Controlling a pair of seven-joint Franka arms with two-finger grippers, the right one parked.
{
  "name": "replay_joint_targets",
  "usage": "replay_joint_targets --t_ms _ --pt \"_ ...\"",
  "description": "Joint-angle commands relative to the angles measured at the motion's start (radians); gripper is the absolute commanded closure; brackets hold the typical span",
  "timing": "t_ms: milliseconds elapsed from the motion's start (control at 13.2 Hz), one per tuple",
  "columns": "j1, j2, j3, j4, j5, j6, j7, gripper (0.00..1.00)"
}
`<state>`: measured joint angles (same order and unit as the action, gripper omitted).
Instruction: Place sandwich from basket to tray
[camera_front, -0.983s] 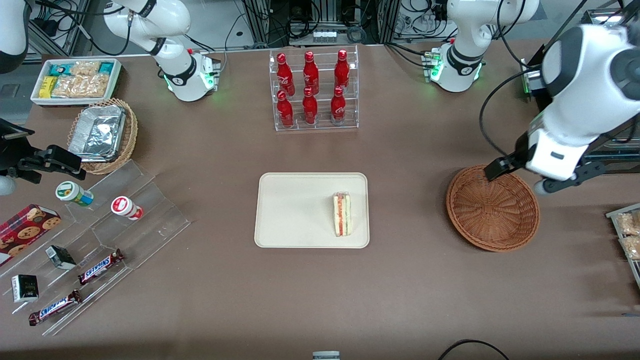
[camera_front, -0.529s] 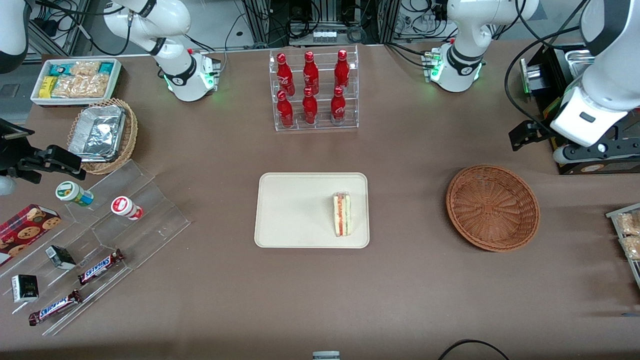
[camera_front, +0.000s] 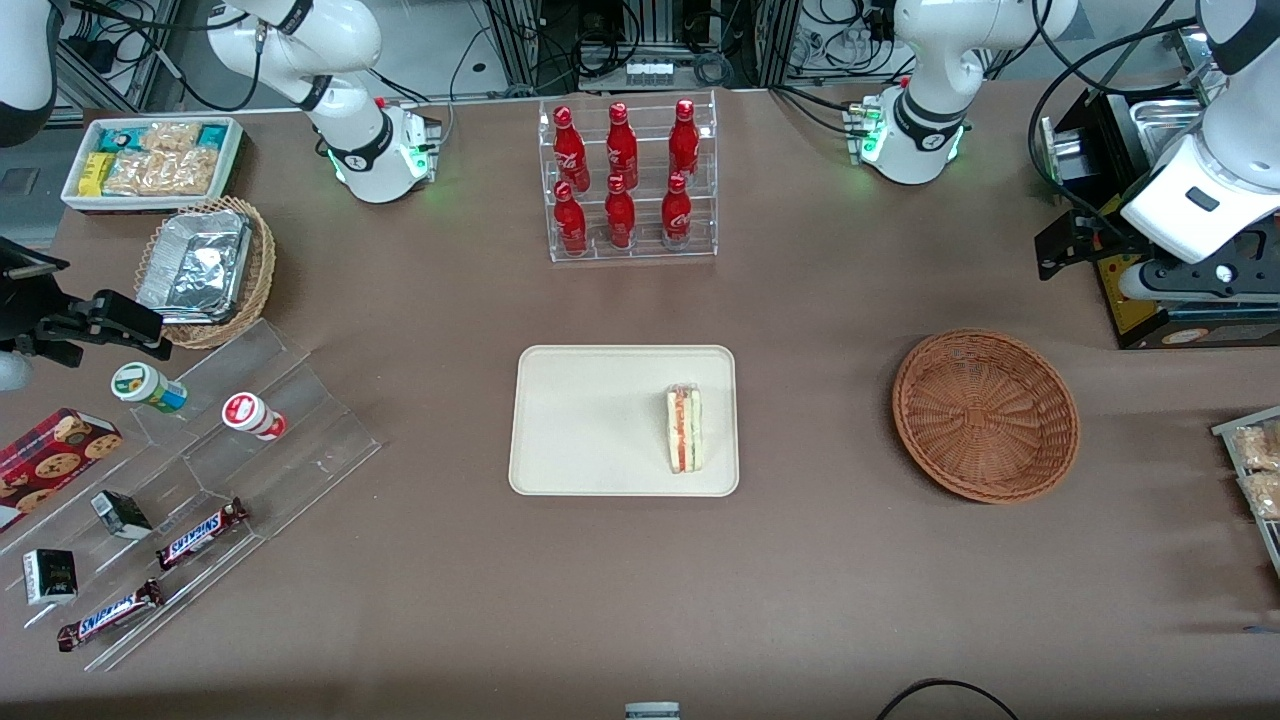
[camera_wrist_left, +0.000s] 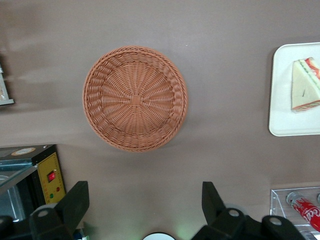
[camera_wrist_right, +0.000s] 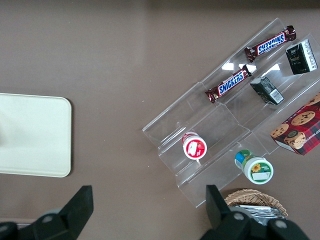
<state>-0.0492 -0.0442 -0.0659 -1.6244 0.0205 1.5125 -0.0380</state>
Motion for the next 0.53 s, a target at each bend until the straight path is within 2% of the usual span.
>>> replay_joint_targets --t_ms 0,454 --pt "0.022 0.018 -0.017 0.031 -0.028 -0.023 0.020 0.00" --pt "0.014 0.020 -0.015 0.032 -0.019 -0.026 0.023 0.00"
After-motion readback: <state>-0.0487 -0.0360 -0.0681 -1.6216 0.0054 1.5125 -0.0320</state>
